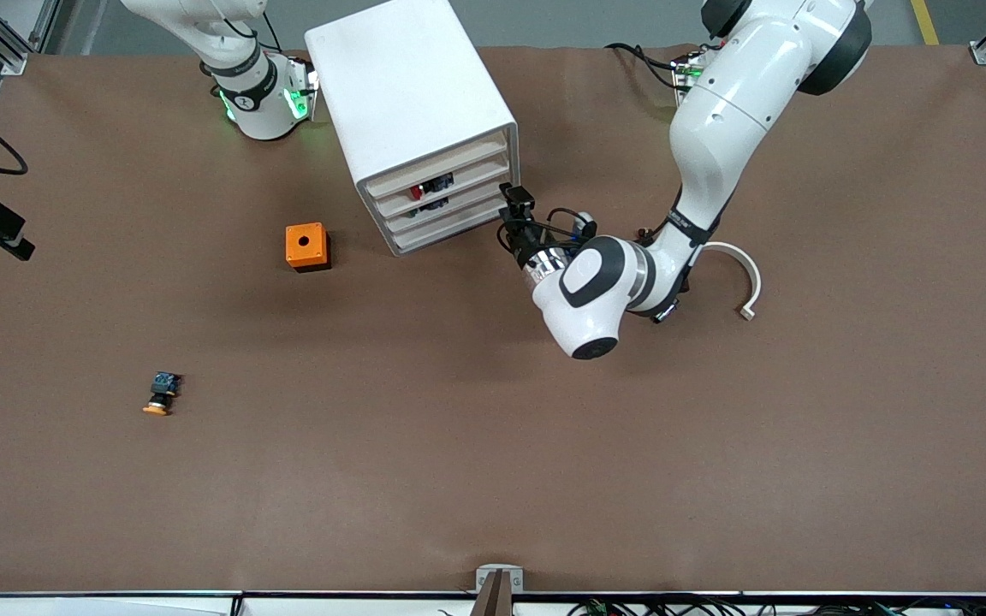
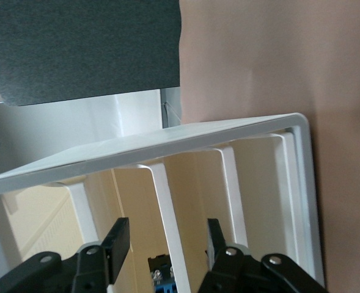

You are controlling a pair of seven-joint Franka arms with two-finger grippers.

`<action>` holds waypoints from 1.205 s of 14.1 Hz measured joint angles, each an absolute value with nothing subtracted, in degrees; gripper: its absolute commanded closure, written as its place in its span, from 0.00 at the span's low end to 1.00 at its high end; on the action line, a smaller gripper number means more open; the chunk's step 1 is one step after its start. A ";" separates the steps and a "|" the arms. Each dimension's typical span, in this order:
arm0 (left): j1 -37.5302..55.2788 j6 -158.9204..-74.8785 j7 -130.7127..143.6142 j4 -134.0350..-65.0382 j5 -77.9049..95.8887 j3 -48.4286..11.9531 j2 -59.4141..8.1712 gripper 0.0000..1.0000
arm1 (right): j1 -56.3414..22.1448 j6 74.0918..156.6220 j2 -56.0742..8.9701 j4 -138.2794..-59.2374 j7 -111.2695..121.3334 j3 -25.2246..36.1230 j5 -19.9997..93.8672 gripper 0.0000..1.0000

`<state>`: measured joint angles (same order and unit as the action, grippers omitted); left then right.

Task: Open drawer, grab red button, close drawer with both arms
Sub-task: 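Hook the left gripper onto the drawer front of the cabinet, then pull the drawer out of the cabinet with the left gripper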

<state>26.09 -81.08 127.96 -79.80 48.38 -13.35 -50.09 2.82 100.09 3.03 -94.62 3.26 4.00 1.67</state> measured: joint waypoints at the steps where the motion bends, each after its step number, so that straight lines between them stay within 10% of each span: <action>1: 26.80 -81.08 128.18 -79.82 48.88 -13.36 -50.50 0.42 | 2.82 100.09 3.03 -94.62 3.26 3.99 1.67 0.00; 17: 32.06 -80.55 128.83 -79.82 50.48 -13.12 -52.25 0.89 | 2.82 100.09 3.03 -94.62 3.25 4.00 1.67 0.00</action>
<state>32.06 -80.55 128.83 -79.82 50.48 -13.12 -52.25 2.82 100.09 3.03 -94.62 3.25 4.00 1.67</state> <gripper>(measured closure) 0.850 0.000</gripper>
